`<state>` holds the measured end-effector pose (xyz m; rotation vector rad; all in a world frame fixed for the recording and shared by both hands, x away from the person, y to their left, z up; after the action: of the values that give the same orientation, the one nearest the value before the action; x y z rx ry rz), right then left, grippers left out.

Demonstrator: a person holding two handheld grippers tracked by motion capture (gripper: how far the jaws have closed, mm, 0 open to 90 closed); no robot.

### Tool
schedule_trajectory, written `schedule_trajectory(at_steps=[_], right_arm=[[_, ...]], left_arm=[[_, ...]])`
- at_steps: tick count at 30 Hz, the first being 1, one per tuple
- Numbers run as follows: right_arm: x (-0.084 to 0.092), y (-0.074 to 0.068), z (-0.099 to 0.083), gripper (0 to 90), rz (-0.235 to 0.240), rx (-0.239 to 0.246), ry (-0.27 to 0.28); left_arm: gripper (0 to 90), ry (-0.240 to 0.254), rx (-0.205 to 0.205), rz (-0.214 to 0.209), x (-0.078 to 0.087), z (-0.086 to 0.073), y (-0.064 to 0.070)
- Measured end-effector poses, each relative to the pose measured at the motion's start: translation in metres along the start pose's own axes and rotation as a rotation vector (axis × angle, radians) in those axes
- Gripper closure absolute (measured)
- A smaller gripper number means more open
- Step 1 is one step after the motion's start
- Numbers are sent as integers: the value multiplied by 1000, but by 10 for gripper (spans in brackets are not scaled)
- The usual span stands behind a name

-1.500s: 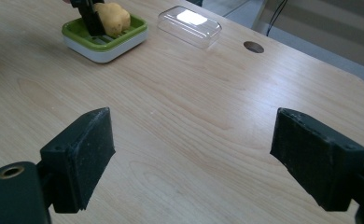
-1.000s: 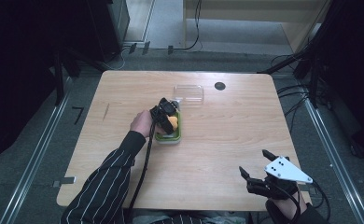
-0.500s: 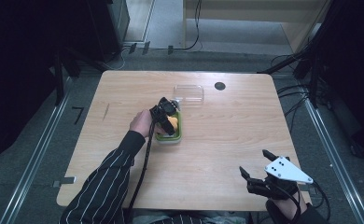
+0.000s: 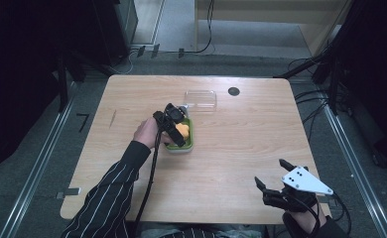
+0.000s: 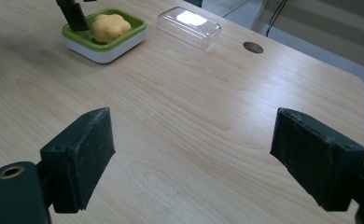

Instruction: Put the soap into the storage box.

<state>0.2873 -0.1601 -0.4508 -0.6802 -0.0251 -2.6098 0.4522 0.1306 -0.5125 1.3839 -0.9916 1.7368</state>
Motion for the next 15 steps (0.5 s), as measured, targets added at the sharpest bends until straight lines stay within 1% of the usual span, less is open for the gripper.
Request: schedule_trajectory(at_steps=[2,3,5,6,8,11,12,14,15], right_arm=[[0,0,0,136,0,-1,0],[0,0,0,136,0,-1,0],[0,0,0,136,1,-1,1],[0,0,0,136,1,-3,1],[1,0,0,136,2,-4,1],[1,0,0,136,1,-4,1],[1,0,0,136,1,-3,1],[1,0,0,136,2,-4,1],[1,0,0,136,2,-4,1]], left_arm=[[0,-1,5,5,4,-5,1],[0,-1,5,5,4,-5,1],[0,9,23,4,5,-9,3],[0,5,29,-2,6,-14,5],[0,-2,26,-5,7,-17,5],[0,2,39,-9,9,-23,8],[0,1,42,-4,10,-25,9],[0,-3,50,-15,11,-31,14],[0,-3,50,-15,11,-31,14]])
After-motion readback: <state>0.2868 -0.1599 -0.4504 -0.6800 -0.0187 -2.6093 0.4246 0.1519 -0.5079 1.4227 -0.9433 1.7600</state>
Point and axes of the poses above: each handheld gripper's, and its own axes: x roughly backward along the jaws, z roughly out of its top, y roughly to its right, the point moved 10 cm from there along -x, roughly forward along the jaws, and after that the axes turned 14 degrees about -x, right-handed, at the moved point
